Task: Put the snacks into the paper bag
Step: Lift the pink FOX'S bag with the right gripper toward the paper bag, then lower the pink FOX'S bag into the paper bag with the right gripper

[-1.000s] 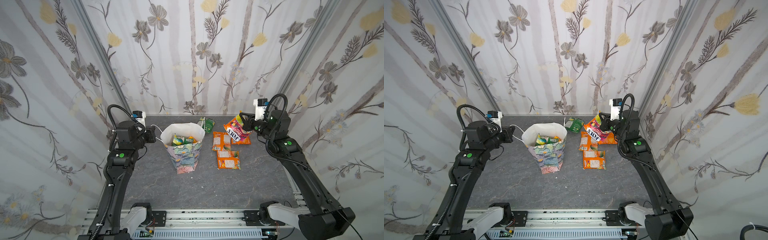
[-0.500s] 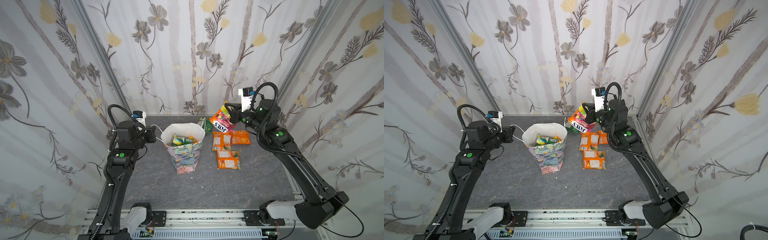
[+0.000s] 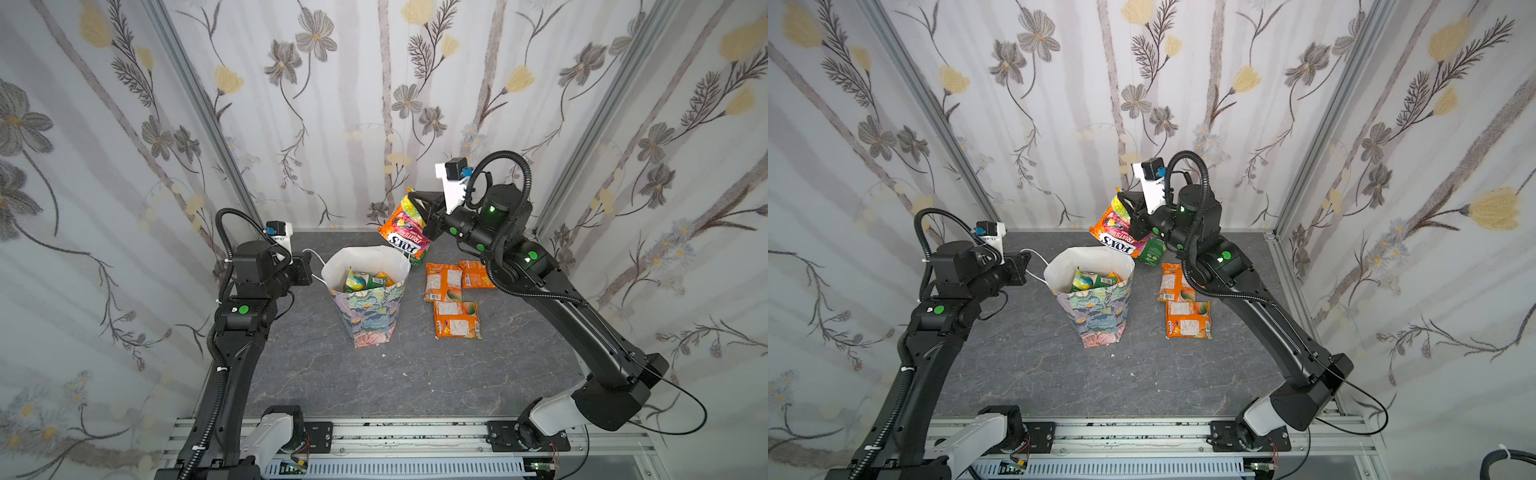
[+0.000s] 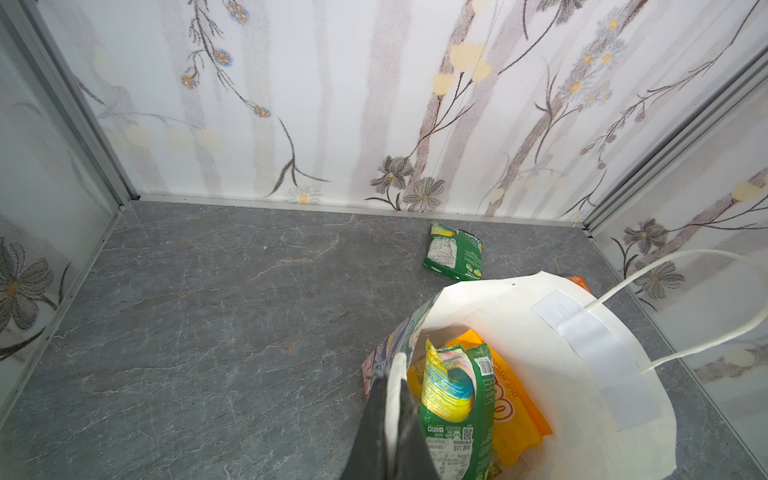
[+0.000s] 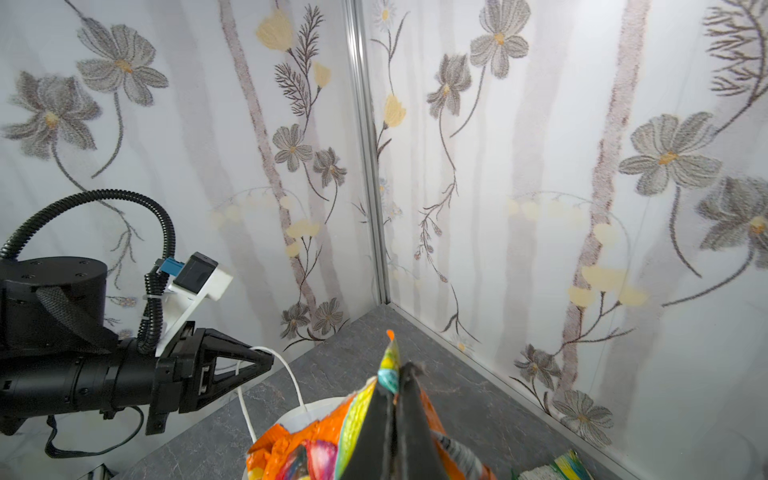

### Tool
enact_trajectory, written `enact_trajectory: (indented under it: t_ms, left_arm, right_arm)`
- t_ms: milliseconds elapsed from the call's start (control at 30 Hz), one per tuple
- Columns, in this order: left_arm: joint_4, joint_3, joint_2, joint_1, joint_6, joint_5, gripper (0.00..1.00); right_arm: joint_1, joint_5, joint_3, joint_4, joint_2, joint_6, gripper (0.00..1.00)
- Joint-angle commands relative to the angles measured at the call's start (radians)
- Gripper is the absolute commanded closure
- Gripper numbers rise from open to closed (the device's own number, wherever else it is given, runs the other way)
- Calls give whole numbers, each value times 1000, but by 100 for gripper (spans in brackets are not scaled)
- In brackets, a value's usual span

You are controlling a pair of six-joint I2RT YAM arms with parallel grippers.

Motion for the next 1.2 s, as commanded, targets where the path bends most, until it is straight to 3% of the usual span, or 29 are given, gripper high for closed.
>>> enact_trajectory:
  t_ms: [0,267,467,733,1167]
  left_arm:
    - [15,8,-9,1,17,3,100]
    - [17,0,-14,1,20,0,100]
    - [18,-6,-23,1,23,-10,100]
    - [18,-9,-22,0,22,-18,100]
    - [24,-22,-28,1,24,-24,100]
  right_arm:
    - [40,57,75,24,48,-71,100]
    - [102,72,191,-19,179,-132,100]
    - [160,182,328,-169,301,-214,100]
    - [211,332,349,-228,349,-299,100]
    - [232,437,346,-314,405,-364,100]
